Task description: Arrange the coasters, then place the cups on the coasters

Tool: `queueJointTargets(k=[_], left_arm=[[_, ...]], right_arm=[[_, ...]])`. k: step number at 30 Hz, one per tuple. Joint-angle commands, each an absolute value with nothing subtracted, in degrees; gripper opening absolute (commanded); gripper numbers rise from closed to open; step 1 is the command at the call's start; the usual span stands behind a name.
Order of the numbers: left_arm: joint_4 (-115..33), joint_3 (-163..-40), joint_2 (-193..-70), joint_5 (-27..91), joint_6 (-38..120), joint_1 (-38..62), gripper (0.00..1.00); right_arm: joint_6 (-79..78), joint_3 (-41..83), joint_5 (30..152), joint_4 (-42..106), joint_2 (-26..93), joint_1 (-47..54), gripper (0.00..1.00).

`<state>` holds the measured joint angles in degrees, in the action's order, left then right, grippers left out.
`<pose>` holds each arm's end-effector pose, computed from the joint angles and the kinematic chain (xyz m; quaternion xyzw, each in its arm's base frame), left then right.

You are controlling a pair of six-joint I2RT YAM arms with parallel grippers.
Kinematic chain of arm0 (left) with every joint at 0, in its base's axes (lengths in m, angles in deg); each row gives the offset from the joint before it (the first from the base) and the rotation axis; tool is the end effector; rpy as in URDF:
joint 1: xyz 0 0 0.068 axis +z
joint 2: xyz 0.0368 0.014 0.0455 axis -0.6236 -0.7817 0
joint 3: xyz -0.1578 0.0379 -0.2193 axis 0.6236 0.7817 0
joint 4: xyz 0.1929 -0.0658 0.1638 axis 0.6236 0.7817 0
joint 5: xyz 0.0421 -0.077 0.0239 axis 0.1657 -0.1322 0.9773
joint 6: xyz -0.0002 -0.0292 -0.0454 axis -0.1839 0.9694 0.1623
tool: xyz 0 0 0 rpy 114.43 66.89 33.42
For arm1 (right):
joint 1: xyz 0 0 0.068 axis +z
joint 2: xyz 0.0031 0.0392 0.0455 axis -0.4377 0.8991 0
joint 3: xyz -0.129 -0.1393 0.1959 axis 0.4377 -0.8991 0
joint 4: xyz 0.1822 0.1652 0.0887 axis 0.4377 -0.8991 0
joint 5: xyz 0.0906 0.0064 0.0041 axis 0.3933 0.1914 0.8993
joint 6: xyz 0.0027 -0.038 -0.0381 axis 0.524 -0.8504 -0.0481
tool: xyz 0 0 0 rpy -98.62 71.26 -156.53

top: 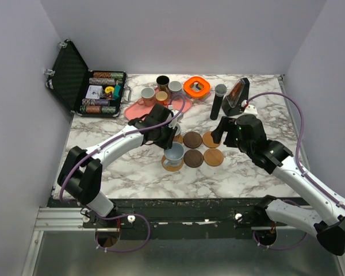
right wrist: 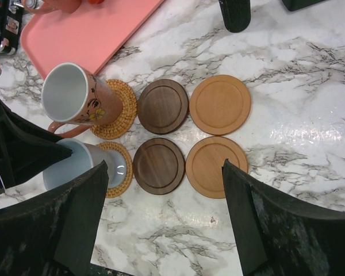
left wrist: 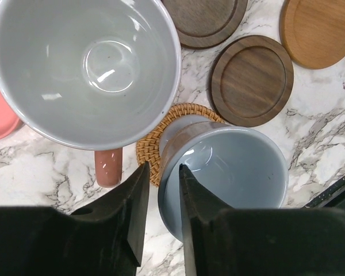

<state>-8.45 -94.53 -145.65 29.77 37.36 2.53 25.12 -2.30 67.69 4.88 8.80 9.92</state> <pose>0.2617 -0.1983 0.2417 0.2548 0.9152 -0.1920 0.2461 0.1803 0.1183 0.3182 0.0408 0.8684 0.1679 0.4647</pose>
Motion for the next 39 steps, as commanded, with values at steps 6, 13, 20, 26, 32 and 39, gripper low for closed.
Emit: queueJointTargets(k=[6, 13, 20, 26, 32, 39], left_arm=[[-10.31, -94.29, -142.03, 30.98, 36.65, 2.72, 0.49], [-12.25, -93.94, -138.43, 31.50, 35.59, 2.72, 0.55], [-13.57, -94.82, -135.00, 34.05, 36.20, 6.92, 0.78], [-17.60, -98.07, -135.43, 32.73, 46.47, 19.67, 0.85], [-19.81, -104.65, -142.45, 36.69, 48.60, 25.56, 0.84], [-15.51, -120.55, -159.50, 33.27, 44.82, 30.66, 0.74]], right_arm=[[23.85, -2.86, 68.13, 5.95, 8.96, 9.64, 0.88], [23.59, -2.52, 68.30, 6.48, 9.31, 9.64, 0.88], [22.88, -1.90, 68.92, 7.01, 10.63, 9.64, 0.88], [22.71, -1.63, 68.92, 7.79, 10.72, 9.55, 0.88], [22.53, -2.60, 68.92, 9.03, 10.37, 9.64, 0.88], [22.18, -4.71, 69.53, 9.90, 8.79, 9.64, 0.88]])
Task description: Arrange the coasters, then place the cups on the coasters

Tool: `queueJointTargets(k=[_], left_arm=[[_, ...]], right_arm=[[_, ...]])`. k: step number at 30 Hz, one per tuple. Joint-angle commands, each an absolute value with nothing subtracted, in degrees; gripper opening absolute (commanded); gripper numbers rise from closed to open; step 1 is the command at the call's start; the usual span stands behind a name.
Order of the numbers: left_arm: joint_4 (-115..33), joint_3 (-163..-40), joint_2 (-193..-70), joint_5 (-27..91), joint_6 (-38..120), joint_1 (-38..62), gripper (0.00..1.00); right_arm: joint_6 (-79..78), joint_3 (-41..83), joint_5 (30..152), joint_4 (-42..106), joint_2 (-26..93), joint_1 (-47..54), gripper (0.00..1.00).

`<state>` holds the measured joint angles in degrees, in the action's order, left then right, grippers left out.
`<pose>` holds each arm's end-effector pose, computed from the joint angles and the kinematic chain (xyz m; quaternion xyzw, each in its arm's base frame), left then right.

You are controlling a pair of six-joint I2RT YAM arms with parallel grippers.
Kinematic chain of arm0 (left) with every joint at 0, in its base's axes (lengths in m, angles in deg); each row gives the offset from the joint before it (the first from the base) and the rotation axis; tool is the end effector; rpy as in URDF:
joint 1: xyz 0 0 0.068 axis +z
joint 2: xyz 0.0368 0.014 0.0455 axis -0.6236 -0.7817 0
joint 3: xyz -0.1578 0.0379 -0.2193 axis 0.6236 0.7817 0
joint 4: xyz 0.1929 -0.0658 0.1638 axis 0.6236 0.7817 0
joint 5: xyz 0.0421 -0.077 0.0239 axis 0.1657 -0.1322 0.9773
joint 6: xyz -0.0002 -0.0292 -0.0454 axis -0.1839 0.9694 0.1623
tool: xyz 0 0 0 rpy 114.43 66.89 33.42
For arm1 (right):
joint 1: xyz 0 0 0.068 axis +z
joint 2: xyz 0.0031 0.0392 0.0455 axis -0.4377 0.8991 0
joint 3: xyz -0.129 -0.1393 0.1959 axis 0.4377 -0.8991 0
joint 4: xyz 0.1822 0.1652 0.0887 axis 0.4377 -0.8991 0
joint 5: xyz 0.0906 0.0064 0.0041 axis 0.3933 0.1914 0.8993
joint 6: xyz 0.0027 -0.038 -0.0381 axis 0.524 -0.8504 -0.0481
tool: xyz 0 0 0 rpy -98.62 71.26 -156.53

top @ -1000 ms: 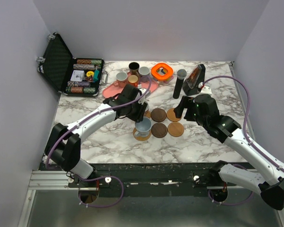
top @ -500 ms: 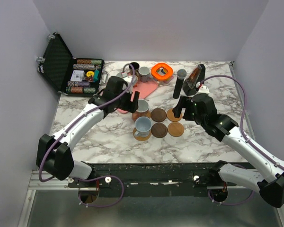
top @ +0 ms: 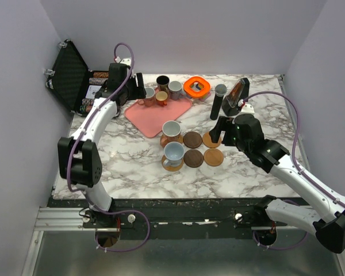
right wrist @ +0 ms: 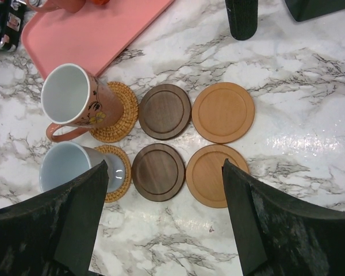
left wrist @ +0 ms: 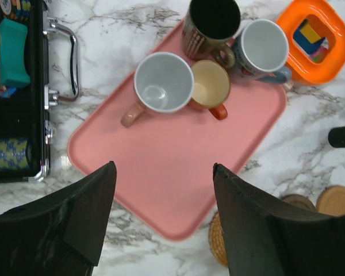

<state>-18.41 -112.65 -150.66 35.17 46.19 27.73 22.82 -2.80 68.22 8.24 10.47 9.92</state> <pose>0.3783 -0.0756 0.3298 -0.0264 0.8730 -0.1529 0.4624 0.1875 0.1239 0.3148 0.0226 0.8646 0.1675 0.4733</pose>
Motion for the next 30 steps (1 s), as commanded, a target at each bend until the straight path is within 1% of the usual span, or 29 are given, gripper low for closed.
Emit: queueJointTargets(k=[1, 3, 10, 15, 20, 23, 25, 30], left_arm=[[-14.98, -122.31, -161.87, 32.04, 44.90, 31.28, 0.72], [-15.15, -125.31, -165.22, 30.45, 44.56, 31.81, 0.68], [-17.44, -133.39, -174.01, 28.43, 43.67, 32.16, 0.68], [-13.57, -142.62, -182.53, 27.63, 43.76, 32.25, 0.68], [-11.02, -147.81, -188.25, 28.69, 43.85, 32.25, 0.64], [-11.46, -147.82, -189.22, 28.60, 43.85, 32.34, 0.59], [-11.46, -147.56, -189.49, 28.69, 43.76, 32.25, 0.51], [-11.98, -144.93, -188.53, 29.04, 43.15, 32.16, 0.29]], right_arm=[[22.18, -4.97, 70.14, 10.34, 8.26, 9.64, 0.87], [22.09, -5.76, 70.94, 11.05, 7.47, 9.64, 0.86], [20.60, -6.73, 70.94, 11.84, 7.55, 9.64, 0.86], [20.07, -7.26, 71.64, 11.84, 8.52, 9.64, 0.86], [20.25, -8.31, 72.43, 11.93, 8.79, 9.64, 0.85], [20.51, -8.67, 72.52, 12.19, 9.14, 9.64, 0.85], [20.60, -8.84, 72.69, 12.19, 9.40, 9.55, 0.85], [20.95, -8.67, 73.31, 12.63, 10.10, 9.64, 0.85]])
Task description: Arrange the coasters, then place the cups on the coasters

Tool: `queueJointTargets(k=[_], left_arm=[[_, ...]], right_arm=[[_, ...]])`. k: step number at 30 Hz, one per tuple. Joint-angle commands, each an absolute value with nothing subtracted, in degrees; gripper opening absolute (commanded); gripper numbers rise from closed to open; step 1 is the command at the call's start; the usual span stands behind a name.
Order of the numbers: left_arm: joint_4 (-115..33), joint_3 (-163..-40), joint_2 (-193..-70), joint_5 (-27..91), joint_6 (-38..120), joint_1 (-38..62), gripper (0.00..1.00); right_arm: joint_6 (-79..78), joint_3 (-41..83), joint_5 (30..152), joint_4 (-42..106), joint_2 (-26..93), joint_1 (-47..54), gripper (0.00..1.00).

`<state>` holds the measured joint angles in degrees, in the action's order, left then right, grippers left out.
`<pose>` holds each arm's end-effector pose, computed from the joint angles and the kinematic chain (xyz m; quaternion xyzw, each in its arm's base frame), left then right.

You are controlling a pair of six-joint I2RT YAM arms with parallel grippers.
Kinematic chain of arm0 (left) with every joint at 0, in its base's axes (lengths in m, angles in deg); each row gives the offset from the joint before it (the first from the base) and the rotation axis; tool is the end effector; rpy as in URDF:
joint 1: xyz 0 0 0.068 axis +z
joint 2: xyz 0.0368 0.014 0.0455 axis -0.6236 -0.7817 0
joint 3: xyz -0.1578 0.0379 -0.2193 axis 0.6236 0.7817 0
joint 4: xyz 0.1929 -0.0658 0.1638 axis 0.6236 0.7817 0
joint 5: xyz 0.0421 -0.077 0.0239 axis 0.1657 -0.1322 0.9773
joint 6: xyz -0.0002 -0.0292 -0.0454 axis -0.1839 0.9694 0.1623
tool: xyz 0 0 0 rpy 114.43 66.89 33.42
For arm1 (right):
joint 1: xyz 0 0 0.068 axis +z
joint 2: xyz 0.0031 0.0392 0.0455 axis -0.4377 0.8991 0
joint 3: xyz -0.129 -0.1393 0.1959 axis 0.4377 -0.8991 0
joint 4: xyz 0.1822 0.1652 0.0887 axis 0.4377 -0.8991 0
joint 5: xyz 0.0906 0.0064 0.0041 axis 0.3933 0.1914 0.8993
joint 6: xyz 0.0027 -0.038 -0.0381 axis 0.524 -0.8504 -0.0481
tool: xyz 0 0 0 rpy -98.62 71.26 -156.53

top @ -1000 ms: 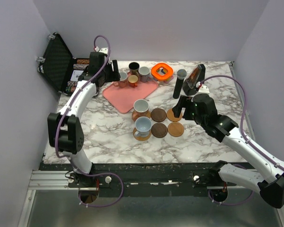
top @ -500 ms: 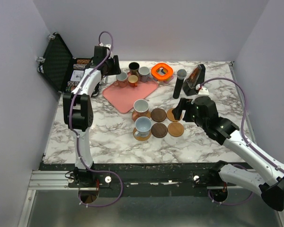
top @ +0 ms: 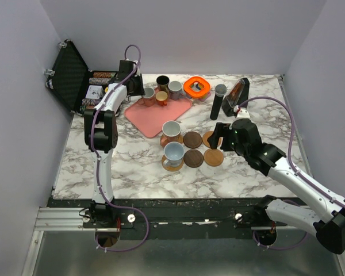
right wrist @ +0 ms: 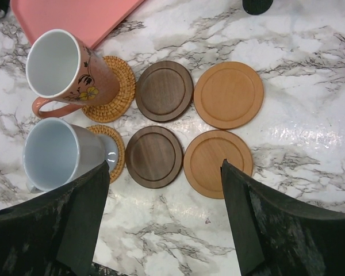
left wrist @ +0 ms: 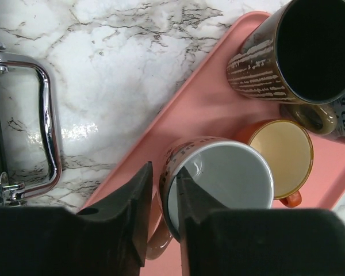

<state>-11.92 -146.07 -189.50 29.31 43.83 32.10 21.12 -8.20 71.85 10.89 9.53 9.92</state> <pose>0.5277 -0.0666 0.2172 -0.0287 0.9159 -0.1561 0.3686 0.1836 0.1238 0.2897 -0.0078 0.8746 0.1767 0.4515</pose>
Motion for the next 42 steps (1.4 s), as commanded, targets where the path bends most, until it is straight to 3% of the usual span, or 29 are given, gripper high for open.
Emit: queueJointTargets(k=[1, 6, 13, 25, 34, 42], left_arm=[[-12.33, -144.14, -188.09, 29.22, 43.06, 32.16, 0.24], [-14.00, -140.01, -185.37, 30.27, 42.71, 32.25, 0.00], [-18.57, -131.66, -175.71, 33.34, 44.20, 32.16, 0.00], [-23.41, -108.37, -146.53, 46.52, 47.54, 26.90, 0.00], [-23.40, -96.68, -130.80, 50.66, 47.45, 18.55, 0.00], [-25.26, -92.71, -126.56, 51.10, 48.95, 14.85, 0.00]], right_arm=[[20.95, -8.67, 73.40, 12.72, 10.10, 9.64, 0.85], [21.13, -8.67, 73.93, 12.98, 10.45, 9.64, 0.85], [20.78, -7.53, 73.40, 12.11, 10.11, 9.64, 0.86], [20.51, 3.18, 73.57, 7.89, 13.70, 9.81, 0.84], [21.21, 20.23, 70.77, 3.76, 26.17, 16.84, 0.79], [22.53, 38.78, 63.92, -0.11, 42.34, 24.40, 0.75]])
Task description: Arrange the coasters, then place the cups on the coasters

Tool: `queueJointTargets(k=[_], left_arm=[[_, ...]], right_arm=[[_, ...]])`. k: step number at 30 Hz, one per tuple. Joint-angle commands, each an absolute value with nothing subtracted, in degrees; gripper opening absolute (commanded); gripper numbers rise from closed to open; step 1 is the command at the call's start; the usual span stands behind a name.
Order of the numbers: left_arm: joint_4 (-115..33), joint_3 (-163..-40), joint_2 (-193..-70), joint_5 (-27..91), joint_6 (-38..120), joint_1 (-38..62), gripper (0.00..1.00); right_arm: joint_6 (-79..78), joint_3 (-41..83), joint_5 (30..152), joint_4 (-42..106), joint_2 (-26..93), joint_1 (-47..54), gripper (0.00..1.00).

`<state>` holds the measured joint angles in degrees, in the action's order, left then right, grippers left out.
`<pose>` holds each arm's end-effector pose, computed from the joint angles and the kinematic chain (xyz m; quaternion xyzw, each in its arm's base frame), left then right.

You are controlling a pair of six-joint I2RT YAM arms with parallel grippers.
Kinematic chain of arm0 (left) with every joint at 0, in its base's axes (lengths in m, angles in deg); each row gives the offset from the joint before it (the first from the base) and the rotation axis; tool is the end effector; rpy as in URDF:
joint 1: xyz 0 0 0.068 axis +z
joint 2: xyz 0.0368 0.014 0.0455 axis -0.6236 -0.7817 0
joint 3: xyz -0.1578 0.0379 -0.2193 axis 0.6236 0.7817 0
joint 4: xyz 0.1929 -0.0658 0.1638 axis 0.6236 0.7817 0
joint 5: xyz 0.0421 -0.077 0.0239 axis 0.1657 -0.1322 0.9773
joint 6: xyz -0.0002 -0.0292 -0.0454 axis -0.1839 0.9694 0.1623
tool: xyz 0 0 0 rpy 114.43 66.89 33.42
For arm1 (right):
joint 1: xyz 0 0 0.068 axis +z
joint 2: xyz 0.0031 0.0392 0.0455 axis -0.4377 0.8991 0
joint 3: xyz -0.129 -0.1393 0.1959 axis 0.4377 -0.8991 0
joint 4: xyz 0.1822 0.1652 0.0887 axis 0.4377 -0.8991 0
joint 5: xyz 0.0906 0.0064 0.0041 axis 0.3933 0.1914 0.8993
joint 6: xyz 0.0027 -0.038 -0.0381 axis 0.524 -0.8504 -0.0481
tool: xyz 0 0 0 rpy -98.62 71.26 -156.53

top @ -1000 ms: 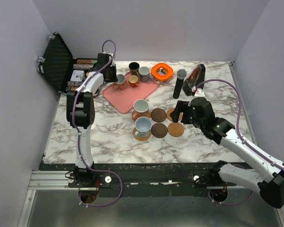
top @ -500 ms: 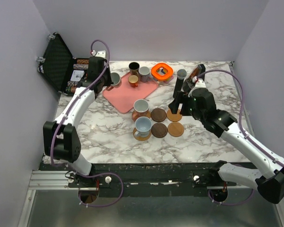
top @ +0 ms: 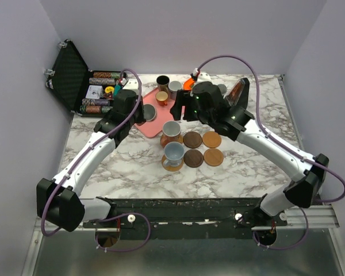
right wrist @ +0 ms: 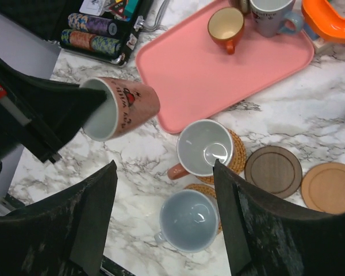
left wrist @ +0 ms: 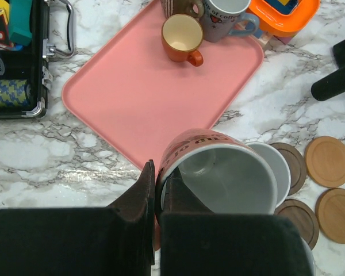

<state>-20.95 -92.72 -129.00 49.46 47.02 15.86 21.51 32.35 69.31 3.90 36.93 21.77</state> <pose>0.2702 -0.1068 0.3337 -0.0063 0.8534 -0.1131 0.5088 0.2323 0.2424 0.3975 -0.0742 0.8435 0.2391 0.4752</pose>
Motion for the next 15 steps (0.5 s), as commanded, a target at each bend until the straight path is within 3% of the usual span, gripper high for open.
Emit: queueJointTargets(k=[1, 15], left_arm=[[-25.17, -92.54, -126.39, 50.84, 49.38, 14.67, 0.00], [-27.10, -90.87, -124.45, 48.91, 51.41, 12.39, 0.00]], right_arm=[[22.53, 40.19, 62.69, -0.20, 43.84, 25.10, 0.75], [20.86, 50.57, 59.25, -2.75, 55.19, 27.75, 0.67]])
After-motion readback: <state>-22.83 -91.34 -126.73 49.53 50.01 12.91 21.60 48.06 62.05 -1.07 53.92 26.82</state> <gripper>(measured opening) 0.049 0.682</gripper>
